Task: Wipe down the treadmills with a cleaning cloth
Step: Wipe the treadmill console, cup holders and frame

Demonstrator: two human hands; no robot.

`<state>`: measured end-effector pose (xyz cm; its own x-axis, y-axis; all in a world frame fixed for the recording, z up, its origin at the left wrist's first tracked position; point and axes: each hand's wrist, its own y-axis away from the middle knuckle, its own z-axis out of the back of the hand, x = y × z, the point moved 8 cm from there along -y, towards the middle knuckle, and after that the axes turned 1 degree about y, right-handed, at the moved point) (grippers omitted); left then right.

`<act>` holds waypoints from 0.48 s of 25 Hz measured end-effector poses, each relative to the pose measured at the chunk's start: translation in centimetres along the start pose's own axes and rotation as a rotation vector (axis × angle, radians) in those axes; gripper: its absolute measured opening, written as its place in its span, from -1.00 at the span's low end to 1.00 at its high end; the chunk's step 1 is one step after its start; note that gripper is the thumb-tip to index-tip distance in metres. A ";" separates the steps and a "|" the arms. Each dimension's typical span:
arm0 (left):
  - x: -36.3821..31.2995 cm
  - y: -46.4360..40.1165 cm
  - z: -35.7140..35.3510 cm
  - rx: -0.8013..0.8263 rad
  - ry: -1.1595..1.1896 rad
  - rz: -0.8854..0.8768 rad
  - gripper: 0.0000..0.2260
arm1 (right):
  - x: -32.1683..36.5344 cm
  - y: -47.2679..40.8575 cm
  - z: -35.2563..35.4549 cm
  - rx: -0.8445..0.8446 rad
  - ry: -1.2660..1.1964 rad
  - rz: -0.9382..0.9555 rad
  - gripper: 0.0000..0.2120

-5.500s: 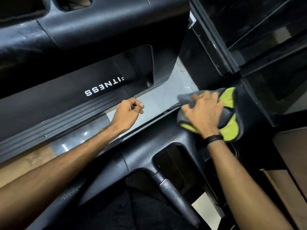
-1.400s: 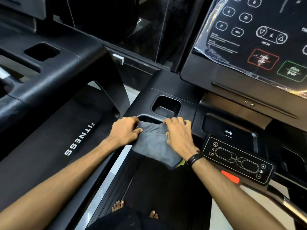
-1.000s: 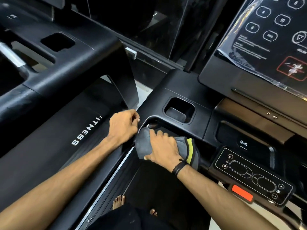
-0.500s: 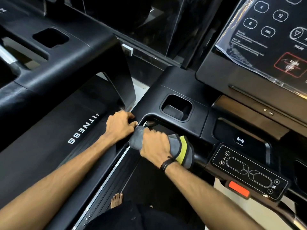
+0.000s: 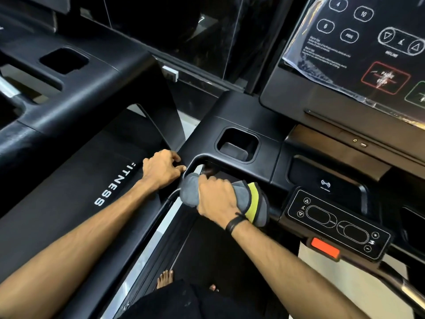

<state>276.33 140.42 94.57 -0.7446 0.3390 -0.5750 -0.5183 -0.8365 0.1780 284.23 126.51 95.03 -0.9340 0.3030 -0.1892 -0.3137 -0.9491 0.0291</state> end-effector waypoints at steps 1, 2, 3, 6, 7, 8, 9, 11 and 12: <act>0.0 0.0 -0.1 0.001 0.000 0.005 -0.73 | -0.2 0.7 0.1 -0.065 0.071 0.010 -0.69; 0.0 0.0 0.0 0.001 0.001 0.014 -0.72 | -0.6 0.8 -0.1 -0.039 0.068 0.031 -0.67; 0.0 0.0 0.1 0.003 0.001 0.022 -0.72 | -1.3 0.3 -0.3 0.044 -0.008 0.055 -0.63; -0.2 0.2 0.2 -0.003 0.012 0.027 -0.72 | -3.2 -1.1 -1.4 0.489 -0.408 0.058 -0.49; -0.3 0.3 0.1 -0.007 0.017 0.024 -0.72 | -3.4 -1.1 -1.5 0.562 -0.462 0.045 -0.47; -0.3 0.4 0.1 -0.010 0.024 0.022 -0.72 | -3.5 -1.1 -1.4 0.549 -0.464 0.034 -0.47; -0.3 0.5 0.2 -0.014 0.034 0.023 -0.72 | -3.5 -0.9 -1.3 0.459 -0.406 0.020 -0.49; 0.0 0.5 0.2 -0.013 0.053 0.028 -0.72 | -3.0 0.6 -0.6 0.142 -0.141 0.003 -0.57; 0.2 0.4 0.1 -0.008 0.058 0.026 -0.72 | -2.7 1.8 -0.3 0.005 -0.006 0.001 -0.63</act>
<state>275.94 140.20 94.65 -0.7322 0.2914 -0.6156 -0.4952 -0.8483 0.1874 286.20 123.93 95.31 -0.9354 0.3025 -0.1834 -0.3136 -0.9489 0.0343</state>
